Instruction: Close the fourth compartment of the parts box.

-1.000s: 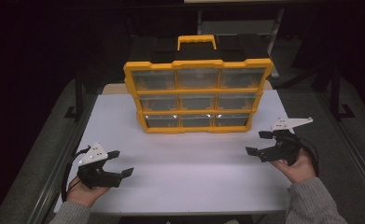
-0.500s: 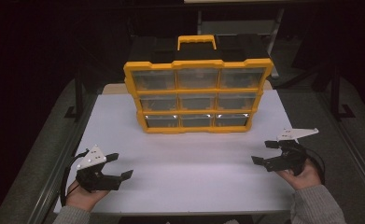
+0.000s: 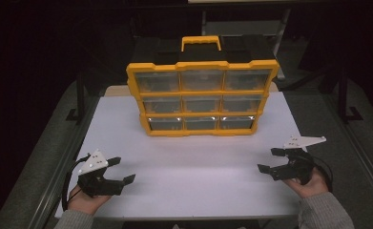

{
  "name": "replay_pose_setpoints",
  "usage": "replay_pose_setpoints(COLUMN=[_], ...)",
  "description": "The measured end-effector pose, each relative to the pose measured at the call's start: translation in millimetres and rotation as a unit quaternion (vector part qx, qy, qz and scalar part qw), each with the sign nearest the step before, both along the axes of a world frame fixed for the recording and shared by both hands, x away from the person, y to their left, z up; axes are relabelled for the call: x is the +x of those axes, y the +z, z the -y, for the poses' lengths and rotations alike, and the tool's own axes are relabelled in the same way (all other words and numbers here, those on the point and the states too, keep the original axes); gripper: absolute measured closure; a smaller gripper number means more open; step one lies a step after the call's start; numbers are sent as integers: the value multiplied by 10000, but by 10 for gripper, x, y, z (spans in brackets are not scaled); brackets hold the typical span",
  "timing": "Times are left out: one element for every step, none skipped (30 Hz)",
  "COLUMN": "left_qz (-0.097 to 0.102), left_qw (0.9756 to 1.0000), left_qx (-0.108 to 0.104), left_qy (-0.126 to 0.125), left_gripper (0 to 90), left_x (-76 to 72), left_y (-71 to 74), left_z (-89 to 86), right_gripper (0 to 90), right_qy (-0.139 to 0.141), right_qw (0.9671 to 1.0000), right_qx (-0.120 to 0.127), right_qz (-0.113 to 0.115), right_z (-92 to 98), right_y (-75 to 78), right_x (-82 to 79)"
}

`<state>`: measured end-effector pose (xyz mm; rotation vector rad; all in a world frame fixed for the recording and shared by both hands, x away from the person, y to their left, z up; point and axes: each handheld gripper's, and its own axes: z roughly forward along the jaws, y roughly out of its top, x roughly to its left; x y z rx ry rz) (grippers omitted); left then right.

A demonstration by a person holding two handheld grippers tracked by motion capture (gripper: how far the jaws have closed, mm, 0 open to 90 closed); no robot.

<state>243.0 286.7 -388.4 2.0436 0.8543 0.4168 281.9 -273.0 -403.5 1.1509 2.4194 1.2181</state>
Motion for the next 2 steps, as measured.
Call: replay_pose_setpoints(left_qz=[23,37], left_qw=[10000,10000], left_qx=[-47,-35], left_qy=[14,2], left_gripper=[179,179], left_x=[9,22], left_y=[-2,0], left_z=[6,6], right_gripper=[126,126], right_qy=[31,54], right_qw=[10000,10000], right_qx=[3,11], right_qz=[30,44], right_z=[2,4], right_y=[0,1], right_x=[-5,-11])
